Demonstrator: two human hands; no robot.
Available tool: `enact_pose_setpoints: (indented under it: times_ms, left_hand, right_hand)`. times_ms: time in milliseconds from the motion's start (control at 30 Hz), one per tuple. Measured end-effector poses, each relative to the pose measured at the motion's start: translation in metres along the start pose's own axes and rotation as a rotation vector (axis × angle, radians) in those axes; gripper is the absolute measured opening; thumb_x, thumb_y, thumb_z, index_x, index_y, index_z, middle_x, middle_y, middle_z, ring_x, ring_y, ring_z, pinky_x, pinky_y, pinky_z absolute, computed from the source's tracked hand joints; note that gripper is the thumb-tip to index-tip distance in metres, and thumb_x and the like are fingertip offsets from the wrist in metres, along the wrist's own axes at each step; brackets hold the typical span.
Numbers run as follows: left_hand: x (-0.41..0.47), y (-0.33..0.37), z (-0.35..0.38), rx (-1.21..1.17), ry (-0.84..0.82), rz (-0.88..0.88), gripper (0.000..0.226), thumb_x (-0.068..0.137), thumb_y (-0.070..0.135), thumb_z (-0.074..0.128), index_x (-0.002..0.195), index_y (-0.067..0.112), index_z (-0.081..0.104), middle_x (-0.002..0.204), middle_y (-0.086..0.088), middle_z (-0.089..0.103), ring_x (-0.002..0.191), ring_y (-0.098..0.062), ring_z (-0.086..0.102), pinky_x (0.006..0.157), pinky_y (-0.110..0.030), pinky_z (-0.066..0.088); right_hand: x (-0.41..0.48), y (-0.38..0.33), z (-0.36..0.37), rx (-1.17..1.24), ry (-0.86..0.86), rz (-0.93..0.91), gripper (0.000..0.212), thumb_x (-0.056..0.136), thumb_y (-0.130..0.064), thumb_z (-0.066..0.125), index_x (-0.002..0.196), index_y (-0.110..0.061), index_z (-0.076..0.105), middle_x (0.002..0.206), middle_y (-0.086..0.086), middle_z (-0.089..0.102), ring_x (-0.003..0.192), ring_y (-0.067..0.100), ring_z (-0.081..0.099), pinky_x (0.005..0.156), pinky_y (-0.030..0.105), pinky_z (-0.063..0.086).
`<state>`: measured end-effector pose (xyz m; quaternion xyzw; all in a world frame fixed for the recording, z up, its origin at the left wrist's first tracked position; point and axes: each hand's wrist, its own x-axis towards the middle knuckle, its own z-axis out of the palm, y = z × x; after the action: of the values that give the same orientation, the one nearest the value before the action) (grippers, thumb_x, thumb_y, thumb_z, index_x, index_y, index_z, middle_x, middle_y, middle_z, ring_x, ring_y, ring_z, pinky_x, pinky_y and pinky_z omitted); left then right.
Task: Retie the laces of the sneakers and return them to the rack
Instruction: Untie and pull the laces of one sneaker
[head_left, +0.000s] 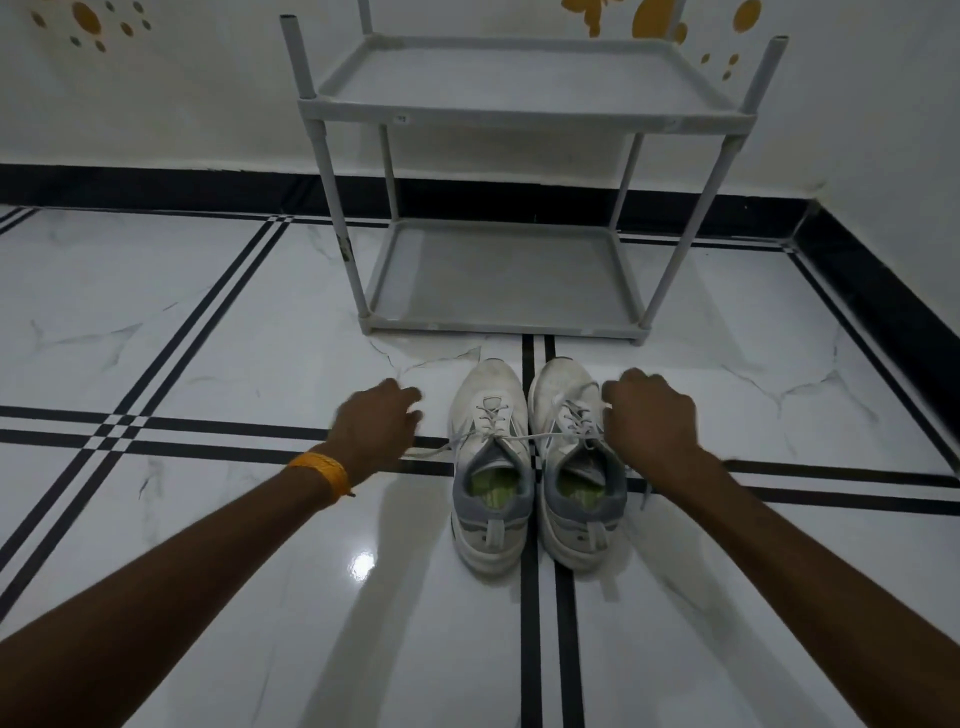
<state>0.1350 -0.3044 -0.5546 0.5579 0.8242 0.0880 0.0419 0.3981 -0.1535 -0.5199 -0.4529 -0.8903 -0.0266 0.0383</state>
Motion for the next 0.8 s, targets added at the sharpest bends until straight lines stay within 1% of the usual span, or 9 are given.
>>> enact_pose_setpoints:
  times_ms: [33,100,200,367,433,533,567,633,800]
  left_hand:
    - [0.0,0.015,0.001,-0.116,-0.004,0.084,0.032,0.096,0.03,0.053,0.125,0.018,0.06,0.116,-0.009,0.065,0.101,-0.028,0.063,0.085,-0.035,0.048]
    - [-0.002,0.043,0.005,-0.3,-0.077,0.183,0.025,0.094,0.025,0.057,0.116,0.015,0.064,0.112,-0.008,0.068,0.1,-0.026,0.063,0.086,-0.033,0.047]
    - [-0.005,0.064,0.013,-0.404,-0.103,0.144,0.016,0.094,0.02,0.057,0.103,0.008,0.062,0.103,-0.011,0.068,0.092,-0.026,0.061,0.08,-0.031,0.047]
    - [-0.007,0.05,0.013,-0.433,-0.134,0.162,0.007,0.095,0.013,0.055,0.096,0.006,0.056,0.093,-0.013,0.067,0.081,-0.028,0.062,0.075,-0.041,0.058]
    - [-0.009,0.049,0.012,-0.479,-0.183,0.165,0.006,0.095,0.01,0.055,0.101,0.008,0.055,0.092,-0.011,0.066,0.081,-0.027,0.064,0.073,-0.037,0.06]
    - [-0.007,0.055,0.011,-0.297,-0.193,0.257,0.017,0.094,0.017,0.058,0.109,0.008,0.057,0.103,-0.014,0.068,0.088,-0.027,0.064,0.074,-0.026,0.05]
    - [-0.007,0.056,0.01,-0.164,-0.175,0.32,0.02,0.093,0.019,0.06,0.109,0.007,0.057,0.106,-0.014,0.067,0.09,-0.027,0.063,0.074,-0.025,0.045]
    - [-0.009,0.054,0.008,0.013,-0.139,0.405,0.026,0.09,0.016,0.065,0.112,0.005,0.057,0.108,-0.015,0.066,0.091,-0.029,0.063,0.077,-0.028,0.046]
    - [-0.017,0.044,0.021,0.035,-0.083,0.457,0.034,0.083,0.001,0.066,0.115,0.004,0.055,0.106,-0.018,0.064,0.087,-0.032,0.063,0.074,-0.036,0.051]
  right_hand:
    - [0.0,-0.013,-0.002,0.059,0.048,-0.077,0.016,0.085,-0.015,0.057,0.097,-0.014,0.066,0.1,0.006,0.062,0.09,0.026,0.06,0.063,0.03,0.038]
    - [-0.002,-0.039,-0.005,0.238,-0.014,-0.224,0.018,0.087,-0.019,0.056,0.099,-0.018,0.069,0.099,0.003,0.066,0.09,0.023,0.062,0.068,0.03,0.044]
    - [-0.01,-0.066,0.003,0.233,-0.15,-0.378,0.014,0.087,-0.016,0.055,0.09,-0.013,0.069,0.091,0.008,0.07,0.081,0.025,0.065,0.068,0.034,0.05]
    - [-0.01,-0.059,0.011,0.176,-0.142,-0.385,0.009,0.079,-0.003,0.059,0.084,-0.009,0.062,0.086,0.013,0.069,0.08,0.03,0.063,0.064,0.033,0.043]
    - [-0.011,-0.056,0.014,0.213,-0.136,-0.38,0.009,0.078,-0.002,0.057,0.083,-0.008,0.061,0.086,0.015,0.069,0.08,0.032,0.063,0.063,0.031,0.037]
    - [-0.012,-0.057,0.019,0.184,-0.124,-0.389,0.01,0.081,0.0,0.055,0.086,-0.007,0.06,0.09,0.017,0.068,0.083,0.034,0.063,0.063,0.032,0.035]
    - [-0.013,-0.057,0.021,0.177,-0.117,-0.386,0.011,0.08,0.001,0.056,0.087,-0.006,0.06,0.091,0.018,0.067,0.084,0.035,0.063,0.063,0.032,0.036]
    - [-0.017,-0.054,0.023,0.159,-0.11,-0.392,0.014,0.077,0.002,0.059,0.09,-0.003,0.061,0.092,0.021,0.067,0.086,0.037,0.063,0.066,0.034,0.042]
    - [-0.023,-0.052,0.026,0.12,-0.152,-0.397,0.02,0.075,0.003,0.061,0.094,-0.002,0.061,0.096,0.021,0.066,0.09,0.037,0.062,0.072,0.039,0.049]
